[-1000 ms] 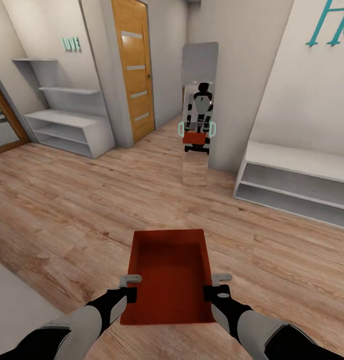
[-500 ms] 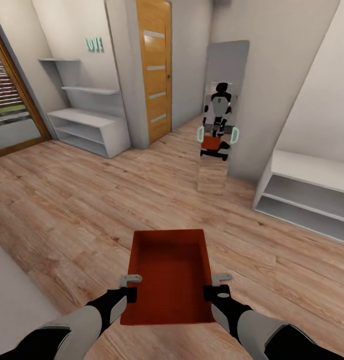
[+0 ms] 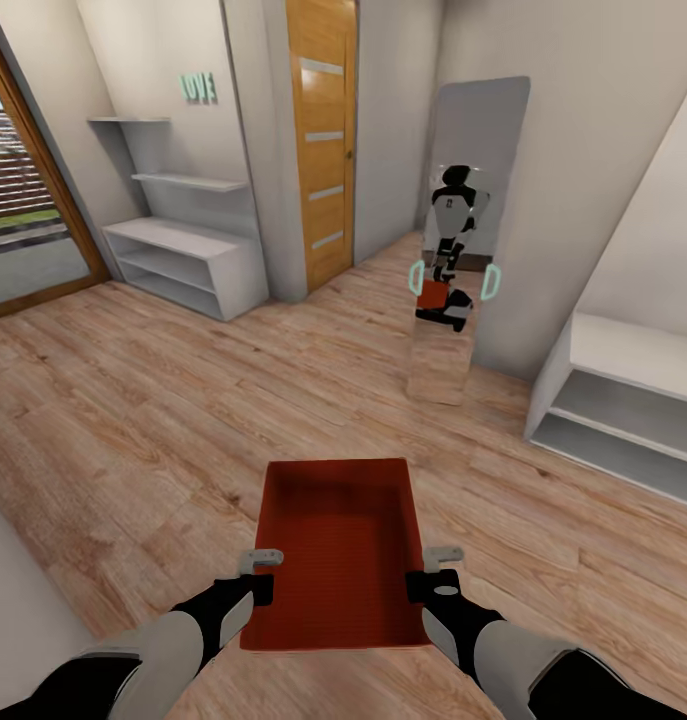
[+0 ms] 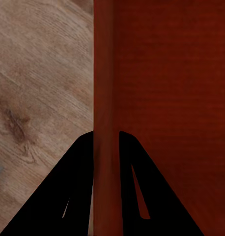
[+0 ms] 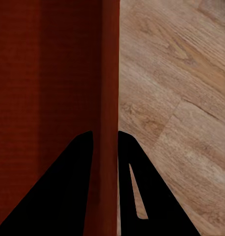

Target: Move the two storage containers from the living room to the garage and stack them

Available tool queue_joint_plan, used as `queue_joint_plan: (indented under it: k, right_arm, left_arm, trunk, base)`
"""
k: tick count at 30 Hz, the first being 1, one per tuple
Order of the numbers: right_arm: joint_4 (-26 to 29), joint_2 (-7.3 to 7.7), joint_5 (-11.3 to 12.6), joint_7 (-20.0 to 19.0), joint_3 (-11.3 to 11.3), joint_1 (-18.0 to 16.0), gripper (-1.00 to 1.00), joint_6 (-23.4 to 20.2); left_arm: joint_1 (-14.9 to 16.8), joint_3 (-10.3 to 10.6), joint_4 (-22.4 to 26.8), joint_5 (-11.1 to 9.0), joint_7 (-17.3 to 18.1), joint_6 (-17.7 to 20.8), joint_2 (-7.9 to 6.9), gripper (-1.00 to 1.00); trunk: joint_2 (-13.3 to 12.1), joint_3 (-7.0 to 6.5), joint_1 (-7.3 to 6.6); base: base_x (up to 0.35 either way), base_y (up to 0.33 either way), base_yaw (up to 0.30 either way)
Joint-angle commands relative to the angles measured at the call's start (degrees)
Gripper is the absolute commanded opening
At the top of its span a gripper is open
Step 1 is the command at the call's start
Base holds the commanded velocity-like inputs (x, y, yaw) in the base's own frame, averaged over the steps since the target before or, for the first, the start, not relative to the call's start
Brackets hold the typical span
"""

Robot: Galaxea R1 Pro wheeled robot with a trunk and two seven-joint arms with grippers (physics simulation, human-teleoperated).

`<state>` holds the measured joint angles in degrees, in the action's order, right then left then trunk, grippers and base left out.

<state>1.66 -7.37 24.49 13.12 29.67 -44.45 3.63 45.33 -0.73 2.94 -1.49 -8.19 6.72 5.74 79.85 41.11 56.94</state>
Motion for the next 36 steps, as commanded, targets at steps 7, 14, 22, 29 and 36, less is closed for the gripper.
queue_joint_plan:
  k: [7,14,22,29,36]
  right_arm:
    - [-1.12,-0.01,1.26,0.15,-0.14,-0.03,-1.00,0.23]
    - [-1.13,-0.01,1.26,0.15,-0.14,-0.03,-1.00,0.26]
    - [-1.13,-0.01,1.26,0.12,-0.19,-0.03,-1.00,0.32]
    - [-1.13,-0.01,1.26,0.12,-0.15,-0.03,-1.00,0.32]
    - [-1.13,-0.01,1.26,0.11,-0.14,-0.03,-1.00,0.32]
  left_arm:
    - [0.02,1.26,0.31,0.52,-0.51,-0.75,-1.41,-1.00]
    - [0.02,1.26,0.31,0.52,-0.51,-0.75,-1.39,-1.00]
    - [0.02,1.27,0.31,0.52,-0.51,-0.75,-1.36,-1.00]
    - [0.02,1.26,0.31,0.52,-0.51,-0.75,-1.35,-1.00]
    - [0.02,1.26,0.31,0.52,-0.51,-0.75,-1.36,-1.00]
  trunk:
    - [0.02,0.04,0.03]
    - [0.02,0.05,0.03]
    - [0.02,0.34,0.03]
    - [0.02,0.66,0.03]
    - [0.02,0.97,0.03]
  base:
    - [0.322,0.000,0.000]
    - [0.323,0.000,0.003]
    - [0.323,0.000,0.169]
    - [0.322,0.000,0.227]
    - [0.323,0.000,0.221]
